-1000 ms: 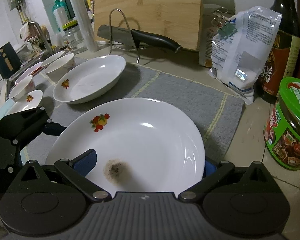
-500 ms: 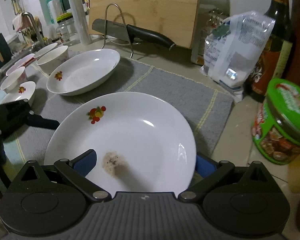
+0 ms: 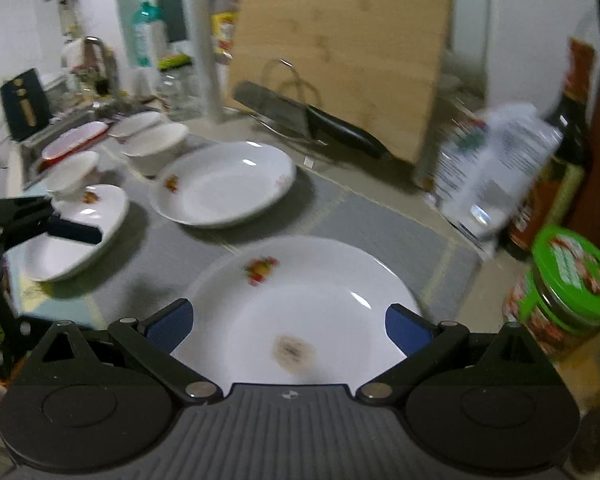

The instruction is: Organize plates and bowls

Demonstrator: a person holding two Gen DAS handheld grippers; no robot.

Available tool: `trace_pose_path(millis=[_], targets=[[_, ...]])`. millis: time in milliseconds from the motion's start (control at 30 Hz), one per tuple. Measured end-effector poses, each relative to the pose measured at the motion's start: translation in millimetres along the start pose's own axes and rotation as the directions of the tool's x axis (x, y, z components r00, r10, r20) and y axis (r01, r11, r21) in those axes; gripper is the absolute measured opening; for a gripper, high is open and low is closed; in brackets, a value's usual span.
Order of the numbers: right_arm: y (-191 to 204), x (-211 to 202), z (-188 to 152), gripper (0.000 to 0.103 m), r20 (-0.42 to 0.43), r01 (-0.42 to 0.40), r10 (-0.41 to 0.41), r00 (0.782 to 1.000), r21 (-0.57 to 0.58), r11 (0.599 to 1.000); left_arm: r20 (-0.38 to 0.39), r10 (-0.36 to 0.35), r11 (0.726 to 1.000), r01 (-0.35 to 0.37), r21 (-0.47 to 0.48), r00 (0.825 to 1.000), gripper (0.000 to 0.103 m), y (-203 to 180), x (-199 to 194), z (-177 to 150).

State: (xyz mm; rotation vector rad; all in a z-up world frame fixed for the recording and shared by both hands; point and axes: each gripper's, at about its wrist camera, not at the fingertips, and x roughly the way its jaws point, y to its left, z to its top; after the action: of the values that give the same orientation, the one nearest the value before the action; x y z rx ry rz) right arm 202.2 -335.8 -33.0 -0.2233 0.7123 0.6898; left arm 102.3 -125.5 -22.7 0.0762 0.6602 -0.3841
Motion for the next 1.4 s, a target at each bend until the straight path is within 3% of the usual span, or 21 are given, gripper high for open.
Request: trace_pose_path(millis=[267, 433, 533, 700, 933, 1133, 1400], targets=[[58.5, 10.1, 19.4, 0.103, 0.044, -0.113, 0.117, 0.992, -0.078, 0.99, 0.064, 0.147, 0.979, -0.135, -0.154, 0.987, 0.102, 38.2, -45.4, 4.4], [96.5, 29.0, 26.9, 0.103, 0.042, -0.158, 0.163, 0.986, -0.107, 0.982, 0.063, 0.247, 0.95, -0.229, -0.21, 0.967, 0.102, 60.0, -63.9, -15.5], [119.3, 47.8, 30.1, 0.103, 0.023, -0.154, 0.158, 0.987, -0.127, 0.98, 0.064, 0.269, 0.938, -0.246, -0.245, 0.961, 0.102, 76.3, -73.3, -32.2], [145.3, 74.3, 35.0, 0.103, -0.013, -0.148, 0.147, 0.989, -0.12, 0.982, 0.043, 0.317, 0.935, -0.304, -0.184, 0.947, 0.102, 95.8, -82.4, -55.5], [172.5, 104.8, 35.9, 0.103, -0.055, -0.141, 0.137, 0.989, -0.068, 0.988, 0.015, 0.298, 0.952, -0.296, -0.084, 0.954, 0.102, 112.5, -93.3, -84.9], [187.9, 125.5, 31.3, 0.103, -0.104, -0.146, 0.146, 0.984, 0.012, 0.989, -0.044, 0.181, 0.982, -0.183, -0.054, 0.982, 0.102, 130.8, -90.1, -113.0], [210.6, 152.5, 27.5, 0.103, -0.175, -0.099, 0.11, 0.979, 0.07, 0.993, -0.099, 0.107, 0.994, -0.106, 0.015, 0.989, 0.102, 154.2, -74.9, -132.7]])
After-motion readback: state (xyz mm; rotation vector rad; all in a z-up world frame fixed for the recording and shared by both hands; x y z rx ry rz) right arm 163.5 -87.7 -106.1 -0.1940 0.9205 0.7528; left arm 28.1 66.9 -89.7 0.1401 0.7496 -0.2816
